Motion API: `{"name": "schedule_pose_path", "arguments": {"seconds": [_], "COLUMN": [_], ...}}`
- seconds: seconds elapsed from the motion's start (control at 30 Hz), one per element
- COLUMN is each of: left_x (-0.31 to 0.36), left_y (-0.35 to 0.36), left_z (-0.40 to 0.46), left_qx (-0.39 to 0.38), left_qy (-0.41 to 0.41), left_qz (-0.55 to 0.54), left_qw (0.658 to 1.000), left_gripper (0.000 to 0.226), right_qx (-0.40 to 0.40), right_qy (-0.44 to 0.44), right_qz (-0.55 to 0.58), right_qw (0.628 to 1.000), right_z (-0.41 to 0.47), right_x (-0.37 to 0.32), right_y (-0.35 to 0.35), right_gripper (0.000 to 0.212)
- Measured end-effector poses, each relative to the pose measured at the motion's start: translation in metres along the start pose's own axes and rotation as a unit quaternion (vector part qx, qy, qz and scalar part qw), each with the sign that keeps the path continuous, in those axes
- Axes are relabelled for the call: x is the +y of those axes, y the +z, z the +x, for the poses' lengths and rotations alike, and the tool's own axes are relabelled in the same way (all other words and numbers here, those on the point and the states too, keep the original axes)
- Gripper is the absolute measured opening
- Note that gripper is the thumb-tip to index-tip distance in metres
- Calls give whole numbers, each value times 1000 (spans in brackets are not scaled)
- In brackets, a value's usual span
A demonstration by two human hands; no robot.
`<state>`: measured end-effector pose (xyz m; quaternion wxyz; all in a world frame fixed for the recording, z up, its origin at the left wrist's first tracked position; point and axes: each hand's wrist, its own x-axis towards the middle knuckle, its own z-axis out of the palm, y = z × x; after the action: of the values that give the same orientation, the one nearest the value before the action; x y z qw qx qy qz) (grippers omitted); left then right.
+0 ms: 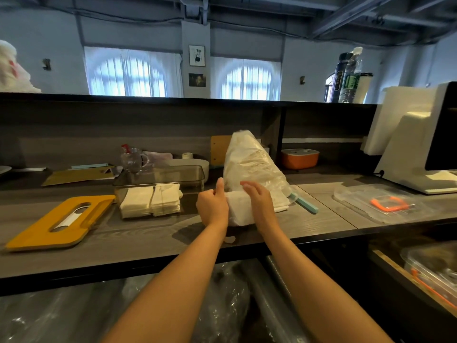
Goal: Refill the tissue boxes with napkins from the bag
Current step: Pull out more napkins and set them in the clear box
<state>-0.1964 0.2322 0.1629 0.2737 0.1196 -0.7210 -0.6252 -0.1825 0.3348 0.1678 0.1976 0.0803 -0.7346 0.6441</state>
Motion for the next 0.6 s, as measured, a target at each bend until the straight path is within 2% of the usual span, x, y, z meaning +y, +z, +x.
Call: {"name": "schedule_pose_path", "arguments": {"seconds": [0.1,0.2,0.33,0.43,0.53,0.6], "left_x": [-1,-2,-3,-2,0,3], "left_y": [-1,-2,-3,-6,-7,-7], "left_z": [3,4,-1,-8,-8,-8], "left_qx": [21,-4,-129,-262,-360,-377], "left_qy": [-38,-55,-17,-25,-54,-69], "left_qz": [-43,-39,-19,-58,-62,-60], "left_qw": [998,998,991,963,929,922], "left_gripper": [52,52,27,8,21,24], "right_qx": [-39,-2,92,155,173,138], "right_qy": [19,66,122,151,148,132], "right_qz": [-35,-2,106,203,232,214], "right_qw": [998,998,983,955,946,958], "right_z": [0,4,10,12,12,12], "right_x": [3,6,14,16,16,14], "right_y": [3,1,-9,-15,-17,-14], "right_gripper": [45,45,45,49,45,41]}}
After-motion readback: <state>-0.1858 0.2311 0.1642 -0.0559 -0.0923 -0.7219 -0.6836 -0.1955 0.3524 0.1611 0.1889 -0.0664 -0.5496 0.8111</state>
